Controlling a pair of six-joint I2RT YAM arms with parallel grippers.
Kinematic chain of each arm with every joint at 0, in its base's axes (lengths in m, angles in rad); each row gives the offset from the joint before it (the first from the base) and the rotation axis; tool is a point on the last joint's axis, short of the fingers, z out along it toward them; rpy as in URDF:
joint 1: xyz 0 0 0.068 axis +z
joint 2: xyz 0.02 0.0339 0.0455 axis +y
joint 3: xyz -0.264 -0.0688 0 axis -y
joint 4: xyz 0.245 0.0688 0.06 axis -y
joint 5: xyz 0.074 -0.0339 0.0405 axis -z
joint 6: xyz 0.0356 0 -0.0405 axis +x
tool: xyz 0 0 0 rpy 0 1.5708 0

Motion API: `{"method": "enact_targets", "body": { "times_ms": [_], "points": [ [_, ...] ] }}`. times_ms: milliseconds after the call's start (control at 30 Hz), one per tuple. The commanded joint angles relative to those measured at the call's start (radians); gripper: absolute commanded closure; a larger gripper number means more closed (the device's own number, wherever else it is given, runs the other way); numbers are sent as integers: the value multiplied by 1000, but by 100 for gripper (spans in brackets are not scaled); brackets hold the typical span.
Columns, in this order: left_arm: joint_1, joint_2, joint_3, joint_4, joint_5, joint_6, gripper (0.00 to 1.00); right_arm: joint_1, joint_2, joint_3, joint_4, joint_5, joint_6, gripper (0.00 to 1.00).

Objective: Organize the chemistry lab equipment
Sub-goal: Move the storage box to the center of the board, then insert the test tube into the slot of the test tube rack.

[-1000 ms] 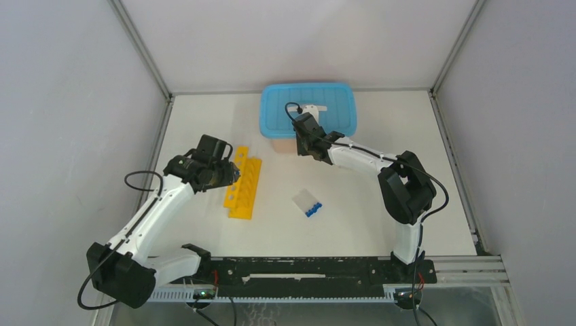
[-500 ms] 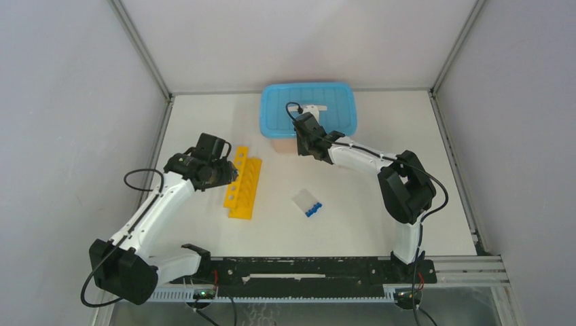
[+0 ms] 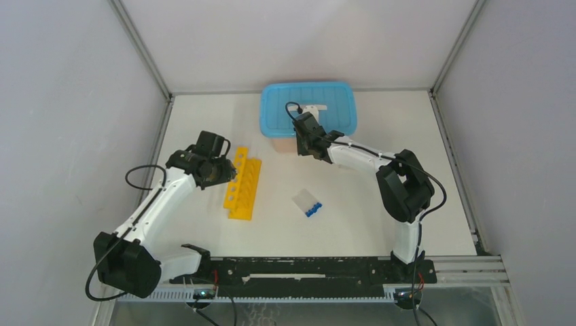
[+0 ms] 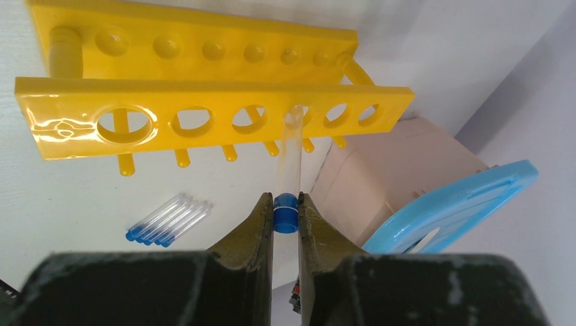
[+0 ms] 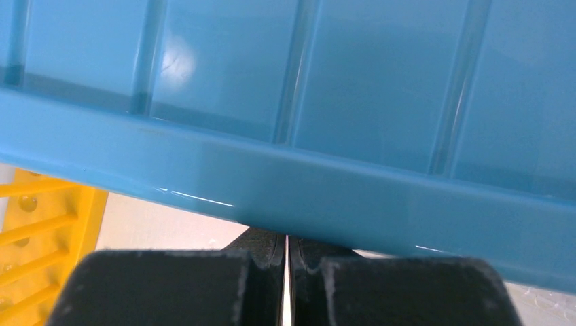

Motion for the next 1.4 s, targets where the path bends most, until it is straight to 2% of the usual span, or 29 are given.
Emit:
{"method": "enact_targets", "body": {
  "times_ms": [0,567,967,1067,1233,1367],
  "points": [
    [19,11,58,-4,13,-43,100,-11,8,51,24,8,-7,95],
    [102,169,165,-59,226,23,100,-4,32,61,6,-11,1,95],
    [165,403,367,-290,374,260,100,-1,49,87,-1,-23,6,95],
    [167,398,363,-284,354,265,100,-2,50,84,-1,-26,7,95],
    [167,308,277,-192,286,183,100,-4,52,83,5,-28,10,95],
    [168,319,277,-197,270,212,100,-1,59,91,4,-29,11,95]
  ]
}}
